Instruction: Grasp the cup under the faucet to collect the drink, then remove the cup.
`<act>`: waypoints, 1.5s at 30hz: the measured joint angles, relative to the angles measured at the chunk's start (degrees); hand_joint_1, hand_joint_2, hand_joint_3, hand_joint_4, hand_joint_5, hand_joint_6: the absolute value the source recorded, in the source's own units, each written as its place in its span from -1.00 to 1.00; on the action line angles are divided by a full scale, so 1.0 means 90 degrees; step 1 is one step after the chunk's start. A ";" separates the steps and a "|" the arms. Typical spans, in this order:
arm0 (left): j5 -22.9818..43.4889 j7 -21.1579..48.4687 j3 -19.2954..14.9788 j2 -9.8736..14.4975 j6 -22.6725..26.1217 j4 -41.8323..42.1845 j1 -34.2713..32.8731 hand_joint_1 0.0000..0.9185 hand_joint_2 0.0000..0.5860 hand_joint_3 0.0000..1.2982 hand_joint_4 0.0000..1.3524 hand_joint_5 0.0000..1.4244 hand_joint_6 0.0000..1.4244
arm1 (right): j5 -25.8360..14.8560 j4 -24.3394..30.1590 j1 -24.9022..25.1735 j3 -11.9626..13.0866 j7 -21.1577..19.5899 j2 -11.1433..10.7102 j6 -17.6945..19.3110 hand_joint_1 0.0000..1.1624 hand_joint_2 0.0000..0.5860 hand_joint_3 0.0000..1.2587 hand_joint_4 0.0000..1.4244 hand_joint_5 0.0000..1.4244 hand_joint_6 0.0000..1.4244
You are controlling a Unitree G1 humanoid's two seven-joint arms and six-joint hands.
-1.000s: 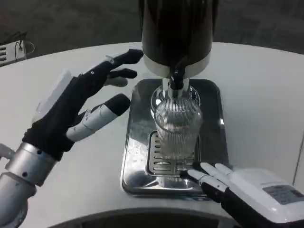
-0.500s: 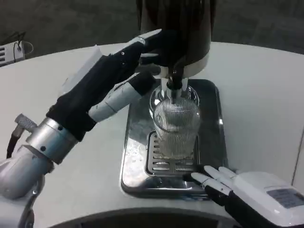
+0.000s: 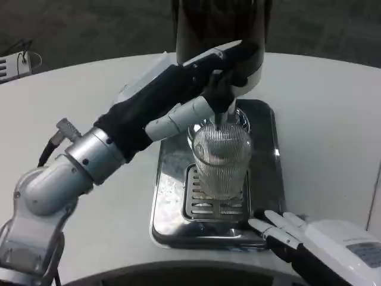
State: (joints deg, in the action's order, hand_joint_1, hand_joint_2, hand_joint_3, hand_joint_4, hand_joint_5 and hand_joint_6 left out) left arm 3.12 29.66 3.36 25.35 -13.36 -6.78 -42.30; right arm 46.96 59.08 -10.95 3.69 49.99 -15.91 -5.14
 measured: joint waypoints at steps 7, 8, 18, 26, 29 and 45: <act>-0.0267 0.0189 0.0105 0.0050 -0.0160 -0.0261 -0.0257 -1.00 -0.83 -0.85 -0.99 -0.80 -0.71 | -0.0017 0.0000 -0.0066 0.0070 0.0000 0.0105 0.0049 -0.11 0.52 -0.85 -1.00 -1.00 -1.00; -0.0342 0.0192 0.0136 0.0066 -0.0209 -0.0278 -0.0279 -1.00 -0.83 -0.87 -1.00 -0.81 -0.71 | -0.0017 0.0000 -0.0069 0.0070 0.0000 0.0117 0.0050 -0.11 0.52 -0.85 -1.00 -1.00 -1.00; -0.0847 0.0232 0.0475 0.0288 -0.0810 -0.0479 -0.0426 -1.00 -0.97 -0.93 -1.00 -0.90 -0.78 | -0.0019 0.0001 -0.0051 0.0030 0.0043 0.0237 -0.0078 -0.12 0.52 -0.85 -1.00 -1.00 -1.00; -0.1194 0.0251 0.0712 0.0449 -0.1155 -0.0704 -0.0660 -1.00 -0.99 -0.94 -1.00 -0.93 -0.80 | -0.0384 0.0005 0.0038 0.0025 0.0094 0.0389 -0.0877 -0.13 0.39 -0.91 -1.00 -0.90 -0.95; -0.1232 0.0252 0.0774 0.0510 -0.1219 -0.0796 -0.0768 -1.00 -1.00 -0.94 -1.00 -0.93 -0.80 | -0.0656 0.0006 0.0088 0.0069 -0.0036 0.0461 -0.1324 -0.04 0.18 -0.99 -1.00 -0.84 -0.91; -0.1380 0.0251 0.0856 0.0631 -0.1302 -0.0821 -0.0854 -1.00 -1.00 -0.94 -1.00 -0.93 -0.80 | -0.2473 -0.1341 0.0386 0.0480 -0.2373 0.0938 -0.1845 0.21 -0.17 -1.00 -1.00 -0.85 -0.87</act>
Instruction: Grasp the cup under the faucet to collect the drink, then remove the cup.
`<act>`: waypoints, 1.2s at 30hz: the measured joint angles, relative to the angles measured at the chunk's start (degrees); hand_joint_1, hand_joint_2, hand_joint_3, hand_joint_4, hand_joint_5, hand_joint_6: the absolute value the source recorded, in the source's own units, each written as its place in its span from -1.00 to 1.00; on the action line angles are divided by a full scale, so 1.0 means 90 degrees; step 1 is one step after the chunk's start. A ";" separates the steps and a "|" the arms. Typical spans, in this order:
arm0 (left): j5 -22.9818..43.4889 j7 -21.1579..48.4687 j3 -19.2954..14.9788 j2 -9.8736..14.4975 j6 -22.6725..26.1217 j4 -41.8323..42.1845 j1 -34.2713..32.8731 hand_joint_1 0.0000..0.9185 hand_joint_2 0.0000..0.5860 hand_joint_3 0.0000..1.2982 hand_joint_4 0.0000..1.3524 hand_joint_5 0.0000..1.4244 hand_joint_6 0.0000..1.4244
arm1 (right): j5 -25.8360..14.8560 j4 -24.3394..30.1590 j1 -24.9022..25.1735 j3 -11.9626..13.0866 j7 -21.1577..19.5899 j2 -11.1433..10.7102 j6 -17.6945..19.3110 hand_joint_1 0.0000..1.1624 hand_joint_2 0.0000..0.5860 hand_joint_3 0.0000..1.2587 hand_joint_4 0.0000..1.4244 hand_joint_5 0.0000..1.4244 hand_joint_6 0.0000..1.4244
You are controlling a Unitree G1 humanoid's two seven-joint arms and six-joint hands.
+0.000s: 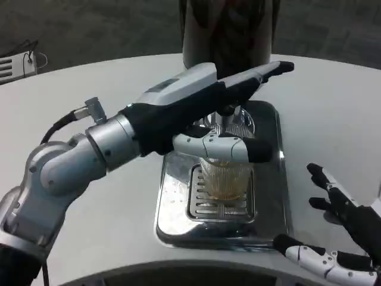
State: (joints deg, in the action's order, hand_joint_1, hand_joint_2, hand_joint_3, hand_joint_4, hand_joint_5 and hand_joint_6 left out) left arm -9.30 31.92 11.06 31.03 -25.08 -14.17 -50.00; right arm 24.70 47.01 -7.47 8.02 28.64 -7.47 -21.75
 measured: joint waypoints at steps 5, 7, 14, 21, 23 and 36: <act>0.0000 0.0000 -0.0026 0.0018 0.0021 0.0071 0.0038 -1.00 -1.00 -0.94 -1.00 -0.93 -0.80 | -0.0199 -0.0531 0.0239 -0.0178 -0.0518 -0.0134 0.0291 0.26 -0.22 -1.00 -1.00 -0.89 -0.88; 0.0000 0.0000 -0.0040 0.0023 0.0051 0.0113 0.0065 -1.00 -1.00 -0.94 -1.00 -0.93 -0.80 | -0.0278 -0.0748 0.0365 -0.0242 -0.0695 -0.0190 0.0357 0.29 -0.23 -1.00 -1.00 -0.92 -0.90; 0.0000 0.0001 -0.0080 0.0061 0.0138 0.0260 0.0145 -1.00 -1.00 -0.94 -1.00 -0.93 -0.80 | -0.0442 -0.1440 0.0771 -0.0425 -0.1125 -0.0300 0.0462 0.31 -0.27 -1.00 -1.00 -0.94 -0.93; -0.0001 0.0001 -0.0103 0.0125 0.0257 0.0447 0.0243 -1.00 -1.00 -0.94 -1.00 -0.94 -0.80 | -0.0609 -0.1956 0.1135 -0.0586 -0.1408 -0.0437 0.0508 0.32 -0.28 -1.00 -1.00 -0.96 -0.93; -0.0001 0.0002 -0.0105 0.0142 0.0283 0.0478 0.0255 -1.00 -1.00 -0.94 -1.00 -0.94 -0.80 | -0.0665 -0.2072 0.1219 -0.0623 -0.1485 -0.0441 0.0511 0.32 -0.28 -1.00 -1.00 -0.96 -0.93; 0.0005 0.0036 -0.0121 0.0209 0.0511 0.0737 0.0336 -1.00 -1.00 -0.94 -1.00 -0.95 -0.80 | -0.0882 -0.2782 0.1813 -0.0827 -0.1894 -0.0441 0.0546 0.32 -0.28 -1.00 -1.00 -0.96 -0.93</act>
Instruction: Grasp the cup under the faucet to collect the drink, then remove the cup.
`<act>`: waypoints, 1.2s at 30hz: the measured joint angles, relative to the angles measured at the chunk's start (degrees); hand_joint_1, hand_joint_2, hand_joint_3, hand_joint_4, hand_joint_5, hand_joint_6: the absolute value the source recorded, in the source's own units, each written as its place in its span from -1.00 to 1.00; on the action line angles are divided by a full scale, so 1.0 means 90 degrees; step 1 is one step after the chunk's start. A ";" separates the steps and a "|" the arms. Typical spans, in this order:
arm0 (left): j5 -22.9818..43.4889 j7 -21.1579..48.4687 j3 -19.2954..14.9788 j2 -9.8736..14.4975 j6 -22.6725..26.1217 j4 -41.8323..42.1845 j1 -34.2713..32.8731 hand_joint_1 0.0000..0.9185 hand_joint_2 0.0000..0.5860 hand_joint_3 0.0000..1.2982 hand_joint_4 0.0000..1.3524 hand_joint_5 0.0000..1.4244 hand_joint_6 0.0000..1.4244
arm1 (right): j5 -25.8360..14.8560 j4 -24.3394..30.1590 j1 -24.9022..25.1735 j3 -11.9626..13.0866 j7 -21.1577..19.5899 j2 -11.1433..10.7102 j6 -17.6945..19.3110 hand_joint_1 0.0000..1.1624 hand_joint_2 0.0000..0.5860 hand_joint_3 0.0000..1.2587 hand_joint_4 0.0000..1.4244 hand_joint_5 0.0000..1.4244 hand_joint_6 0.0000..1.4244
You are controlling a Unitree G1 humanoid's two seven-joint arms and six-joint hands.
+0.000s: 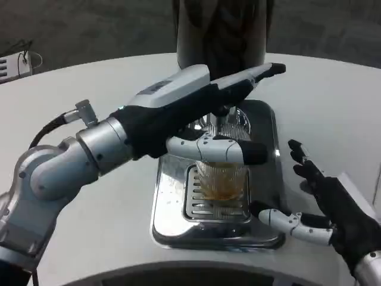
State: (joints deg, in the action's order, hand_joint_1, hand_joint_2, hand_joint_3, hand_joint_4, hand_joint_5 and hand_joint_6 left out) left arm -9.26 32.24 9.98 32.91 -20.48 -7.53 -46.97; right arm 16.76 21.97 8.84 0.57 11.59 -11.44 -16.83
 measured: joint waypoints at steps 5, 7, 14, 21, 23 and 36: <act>0.0006 0.0002 -0.0018 0.0016 0.0053 0.0060 0.0036 -1.00 -1.00 -0.94 -1.00 -0.95 -0.79 | -0.0034 -0.0257 0.0281 -0.0133 -0.0114 0.0017 0.0027 0.32 -0.28 -1.00 -1.00 -0.96 -0.93; 0.0006 0.0003 -0.0024 0.0019 0.0070 0.0091 0.0050 -1.00 -1.00 -0.94 -1.00 -0.95 -0.79 | -0.0046 -0.0339 0.0359 -0.0168 -0.0148 0.0024 0.0031 0.32 -0.28 -1.00 -1.00 -0.96 -0.94; 0.0012 0.0003 -0.0101 0.0034 0.0166 0.0272 0.0183 -1.00 -1.00 -0.93 -1.00 -0.95 -0.78 | -0.0061 -0.0573 0.0555 -0.0311 -0.0240 0.0069 0.0039 0.32 -0.28 -1.00 -1.00 -0.95 -0.95; 0.0181 0.0037 -0.0232 0.0036 0.0303 0.0430 0.0315 -1.00 -1.00 -0.93 -1.00 -0.93 -0.78 | -0.0102 -0.0704 0.0795 -0.0372 -0.0283 0.0075 0.0050 0.32 -0.27 -1.00 -1.00 -0.95 -0.95; 0.0240 0.0035 -0.0269 0.0036 0.0347 0.0501 0.0386 -1.00 -1.00 -0.93 -1.00 -0.93 -0.78 | -0.0126 -0.0765 0.0860 -0.0382 -0.0286 0.0074 0.0051 0.32 -0.26 -1.00 -1.00 -0.95 -0.95; 0.0748 -0.0252 -0.0794 -0.0275 0.0458 0.0788 0.0957 -1.00 -0.97 -0.89 -1.00 -0.91 -0.75 | -0.0232 -0.0888 0.0926 -0.0409 -0.0306 0.0072 0.0052 0.31 -0.25 -1.00 -1.00 -0.93 -0.94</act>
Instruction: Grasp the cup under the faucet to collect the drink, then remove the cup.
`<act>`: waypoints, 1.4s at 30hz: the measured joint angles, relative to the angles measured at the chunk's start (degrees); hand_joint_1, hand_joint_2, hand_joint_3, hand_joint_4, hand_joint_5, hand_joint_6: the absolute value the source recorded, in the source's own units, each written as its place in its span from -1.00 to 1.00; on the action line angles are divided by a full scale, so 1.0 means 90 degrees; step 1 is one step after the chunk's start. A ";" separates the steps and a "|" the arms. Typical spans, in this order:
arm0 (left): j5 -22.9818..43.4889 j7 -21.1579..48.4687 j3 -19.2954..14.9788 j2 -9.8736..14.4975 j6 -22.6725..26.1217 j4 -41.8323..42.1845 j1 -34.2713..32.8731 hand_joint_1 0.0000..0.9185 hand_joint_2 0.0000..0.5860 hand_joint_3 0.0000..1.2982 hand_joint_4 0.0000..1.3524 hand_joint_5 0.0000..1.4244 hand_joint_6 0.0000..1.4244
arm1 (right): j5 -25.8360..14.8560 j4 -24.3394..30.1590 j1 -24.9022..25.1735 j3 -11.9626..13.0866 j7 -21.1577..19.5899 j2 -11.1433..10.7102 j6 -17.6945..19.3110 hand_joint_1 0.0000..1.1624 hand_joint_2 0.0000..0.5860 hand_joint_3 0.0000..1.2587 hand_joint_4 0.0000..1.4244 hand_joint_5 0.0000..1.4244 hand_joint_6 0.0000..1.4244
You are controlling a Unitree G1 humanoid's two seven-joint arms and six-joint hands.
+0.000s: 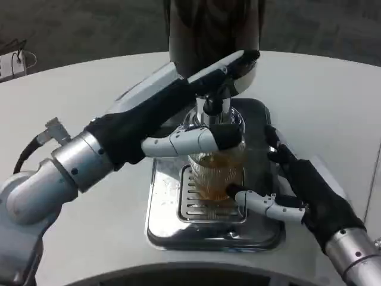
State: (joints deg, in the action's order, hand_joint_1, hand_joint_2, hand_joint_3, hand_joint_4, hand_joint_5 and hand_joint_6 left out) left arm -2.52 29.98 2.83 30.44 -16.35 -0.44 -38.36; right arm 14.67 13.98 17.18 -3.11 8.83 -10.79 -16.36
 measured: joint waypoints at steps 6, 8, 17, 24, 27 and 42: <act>0.0224 -0.0226 -0.0300 -0.0203 -0.0056 0.0180 0.0207 -1.00 -0.95 -0.87 -1.00 -0.89 -0.72 | -0.0034 -0.0008 0.0046 -0.0010 0.0000 -0.0002 0.0001 0.30 -0.24 -1.00 -1.00 -0.93 -0.94; 0.0248 -0.0312 -0.0399 -0.0282 -0.0124 0.0234 0.0261 -1.00 -0.94 -0.85 -1.00 -0.87 -0.70 | -0.0045 -0.0010 0.0053 -0.0016 0.0000 -0.0001 0.0002 0.30 -0.24 -1.00 -1.00 -0.93 -0.93; 0.0432 -0.0570 -0.0840 -0.0439 -0.0271 0.0766 0.0840 -1.00 -0.90 -0.78 -0.91 -0.80 -0.65 | -0.0049 -0.0024 0.0071 -0.0049 0.0000 0.0001 0.0018 0.29 -0.25 -1.00 -1.00 -0.93 -0.93; 0.0468 -0.0614 -0.1328 -0.0276 -0.0086 0.1171 0.1695 -1.00 -0.90 -0.77 -0.91 -0.80 -0.65 | -0.0049 -0.0202 0.0247 -0.0123 -0.0021 0.0070 0.0070 0.29 -0.24 -1.00 -1.00 -0.92 -0.93; 0.0465 -0.0680 -0.1507 -0.0224 0.0016 0.1255 0.2014 -1.00 -0.88 -0.77 -0.91 -0.80 -0.65 | -0.0049 -0.0275 0.0295 -0.0190 -0.0023 0.0121 0.0109 0.28 -0.24 -1.00 -1.00 -0.92 -0.93; 0.0417 -0.0781 -0.1995 -0.0011 0.0299 0.1703 0.3513 -1.00 -0.87 -0.77 -0.91 -0.79 -0.64 | -0.0041 -0.0646 0.0507 -0.0347 -0.0269 0.0306 0.0293 0.28 -0.23 -1.00 -1.00 -0.90 -0.93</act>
State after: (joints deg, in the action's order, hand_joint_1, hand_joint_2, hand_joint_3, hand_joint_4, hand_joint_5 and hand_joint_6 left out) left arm 1.23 22.95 -15.13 30.34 -13.66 14.88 -6.75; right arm 14.30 8.17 21.74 -6.23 6.41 -8.04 -13.72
